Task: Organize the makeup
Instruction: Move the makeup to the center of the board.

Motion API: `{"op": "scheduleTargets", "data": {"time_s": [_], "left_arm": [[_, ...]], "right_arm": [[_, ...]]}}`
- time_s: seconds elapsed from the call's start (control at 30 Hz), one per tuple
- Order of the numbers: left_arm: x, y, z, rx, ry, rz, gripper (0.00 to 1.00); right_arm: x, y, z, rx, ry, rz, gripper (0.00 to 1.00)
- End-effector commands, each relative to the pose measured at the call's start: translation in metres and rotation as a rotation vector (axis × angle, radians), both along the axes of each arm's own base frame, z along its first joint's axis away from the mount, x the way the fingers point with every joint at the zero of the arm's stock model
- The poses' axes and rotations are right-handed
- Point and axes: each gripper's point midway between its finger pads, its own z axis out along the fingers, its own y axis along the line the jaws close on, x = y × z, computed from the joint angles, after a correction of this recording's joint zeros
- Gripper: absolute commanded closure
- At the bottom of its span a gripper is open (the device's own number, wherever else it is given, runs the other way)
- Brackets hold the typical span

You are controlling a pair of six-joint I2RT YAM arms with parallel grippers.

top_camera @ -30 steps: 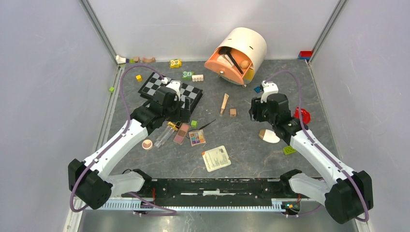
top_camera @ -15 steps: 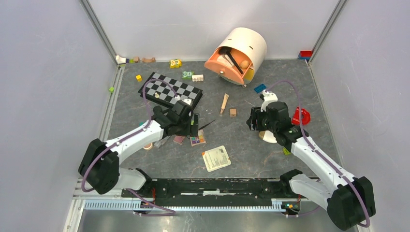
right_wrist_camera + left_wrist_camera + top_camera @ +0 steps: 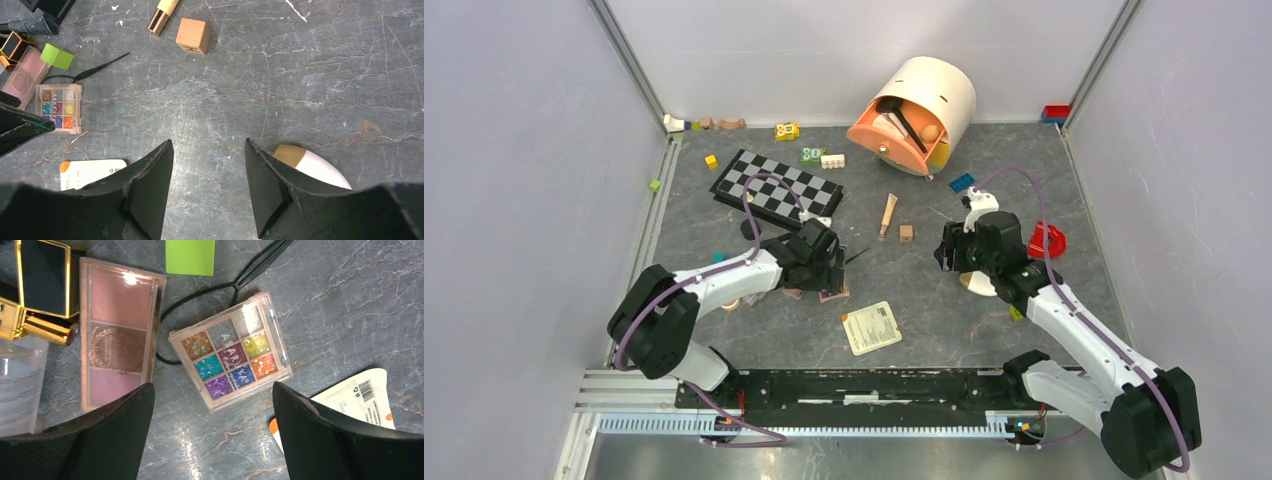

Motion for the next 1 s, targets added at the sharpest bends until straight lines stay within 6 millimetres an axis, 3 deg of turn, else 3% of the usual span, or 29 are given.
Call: {"op": "scheduleTargets", "data": {"time_s": [0.0, 0.17, 0.43, 0.8, 0.97], "left_arm": [[0.006, -0.015, -0.003, -0.039, -0.02, 0.025, 0.07], [0.006, -0.024, -0.009, -0.05, -0.006, 0.009, 0.08], [-0.004, -0.062, -0.015, -0.061, 0.017, -0.105, 0.1], [-0.016, -0.126, -0.005, -0.121, 0.002, -0.248, 0.1], [-0.008, -0.134, 0.006, -0.112, -0.046, -0.293, 0.1]], "right_arm": [[0.001, 0.001, 0.005, 0.011, -0.029, 0.003, 0.39], [0.001, 0.0, 0.006, 0.011, -0.03, 0.002, 0.39], [-0.001, -0.001, 0.005, 0.009, -0.028, 0.001, 0.39], [-0.001, -0.002, 0.005, 0.007, -0.029, -0.004, 0.39], [-0.002, -0.005, 0.007, 0.002, -0.039, -0.015, 0.38]]}}
